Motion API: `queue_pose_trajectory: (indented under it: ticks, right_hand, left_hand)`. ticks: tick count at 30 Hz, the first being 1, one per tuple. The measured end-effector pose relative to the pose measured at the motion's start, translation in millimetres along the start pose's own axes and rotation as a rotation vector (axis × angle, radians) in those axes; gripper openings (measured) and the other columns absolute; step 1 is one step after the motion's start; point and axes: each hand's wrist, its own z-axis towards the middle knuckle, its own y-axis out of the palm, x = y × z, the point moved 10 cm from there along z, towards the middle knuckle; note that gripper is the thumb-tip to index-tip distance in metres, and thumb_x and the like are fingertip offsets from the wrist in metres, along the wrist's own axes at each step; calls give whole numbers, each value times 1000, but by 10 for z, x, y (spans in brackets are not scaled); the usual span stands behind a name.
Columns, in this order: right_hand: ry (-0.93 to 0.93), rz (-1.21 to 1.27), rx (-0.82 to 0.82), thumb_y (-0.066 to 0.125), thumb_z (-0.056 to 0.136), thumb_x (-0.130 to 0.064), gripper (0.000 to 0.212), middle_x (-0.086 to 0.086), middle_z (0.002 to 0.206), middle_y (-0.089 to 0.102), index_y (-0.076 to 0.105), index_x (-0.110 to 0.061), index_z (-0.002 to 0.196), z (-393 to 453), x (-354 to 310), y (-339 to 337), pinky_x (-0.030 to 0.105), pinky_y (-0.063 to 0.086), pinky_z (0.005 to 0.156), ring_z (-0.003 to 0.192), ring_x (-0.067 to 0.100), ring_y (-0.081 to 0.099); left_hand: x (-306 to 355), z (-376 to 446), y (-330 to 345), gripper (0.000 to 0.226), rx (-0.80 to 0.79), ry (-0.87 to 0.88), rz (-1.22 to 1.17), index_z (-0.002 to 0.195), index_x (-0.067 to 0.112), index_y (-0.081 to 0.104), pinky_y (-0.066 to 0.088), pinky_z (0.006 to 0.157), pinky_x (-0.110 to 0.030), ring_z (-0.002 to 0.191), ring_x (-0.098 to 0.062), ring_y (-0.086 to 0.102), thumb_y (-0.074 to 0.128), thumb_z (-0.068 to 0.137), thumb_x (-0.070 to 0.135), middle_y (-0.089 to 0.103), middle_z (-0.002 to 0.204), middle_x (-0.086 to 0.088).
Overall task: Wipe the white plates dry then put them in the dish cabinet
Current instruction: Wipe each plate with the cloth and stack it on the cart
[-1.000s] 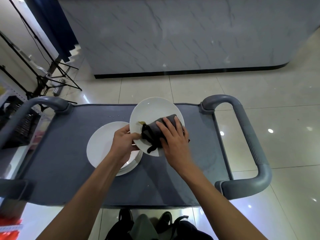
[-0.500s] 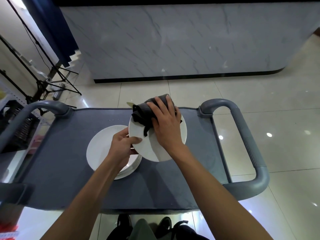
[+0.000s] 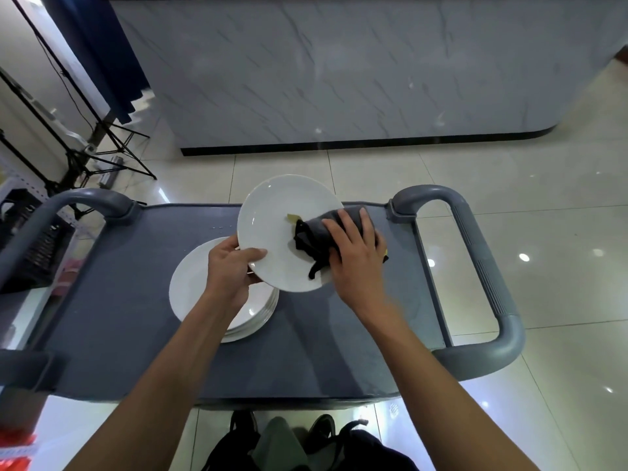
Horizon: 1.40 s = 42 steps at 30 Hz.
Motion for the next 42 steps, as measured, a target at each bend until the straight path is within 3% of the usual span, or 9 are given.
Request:
queue_pose_trajectory:
  ticks: [8, 12, 15, 22, 28, 36, 40, 42]
  right_hand:
    - [-87, 44, -31, 66, 90, -13, 52, 1, 153, 47, 56, -26, 139, -372, -439, 125, 58, 33, 109, 149, 37, 29]
    - [-200, 84, -75, 63, 93, -15, 50, 1, 157, 41, 55, -26, 141, -485, -599, 128, 57, 29, 113, 151, 35, 24]
    - [-237, 84, -113, 61, 93, -13, 52, 0, 159, 38, 53, -25, 143, -501, -534, 129, 57, 26, 115, 152, 33, 20]
    - [-123, 6, -22, 65, 91, -10, 54, 2, 156, 42, 54, -26, 141, -315, -192, 40, 58, 29, 113, 151, 34, 23]
    - [16, -13, -26, 51, 100, -14, 51, -1, 162, 32, 44, -31, 148, 128, 2, -63, 58, 22, 115, 154, 32, 10]
    - [-73, -15, 0, 47, 101, -21, 49, 1, 162, 30, 42, -33, 148, 469, -475, -110, 61, 22, 113, 153, 35, 9]
    - [-166, 52, -48, 48, 98, -24, 50, 1, 161, 32, 44, -31, 147, 311, -709, 32, 62, 23, 114, 153, 35, 10]
    - [-190, 84, -88, 39, 95, -32, 52, 1, 162, 32, 44, -30, 147, 210, -780, 115, 61, 21, 115, 154, 35, 10]
  left_hand:
    - [47, 35, 58, 29, 0, 34, 13, 92, 14, 73, 57, 56, -38, 69, -27, 69, 63, 79, -9, 74, 83, -8]
    - [77, 48, 13, 28, -4, 46, 0, 91, 12, 74, 52, 61, -36, 73, -31, 65, 63, 78, -9, 73, 85, -12]
    - [88, 51, -28, 28, -8, 49, 20, 95, 13, 73, 54, 54, -33, 69, -27, 67, 62, 81, -9, 74, 85, -8]
    - [99, 21, -68, 30, -42, 53, 36, 101, 13, 71, 58, 57, -38, 72, -24, 71, 63, 82, -8, 75, 90, -6]
    - [18, -74, 55, 27, -107, 28, 115, 101, 9, 70, 60, 64, -47, 74, -27, 72, 64, 82, -10, 76, 87, -6]
    - [-44, -133, 269, 31, -196, 2, 141, 101, 11, 71, 59, 59, -41, 73, -28, 71, 62, 82, -12, 76, 89, -9]
    - [-28, -101, 238, 34, -191, 12, 151, 102, 7, 71, 59, 67, -50, 77, -35, 70, 58, 81, -15, 75, 93, -15]
    - [-28, -83, 190, 35, -169, 18, 147, 100, 7, 69, 59, 66, -52, 76, -36, 70, 55, 80, -18, 75, 88, -13]
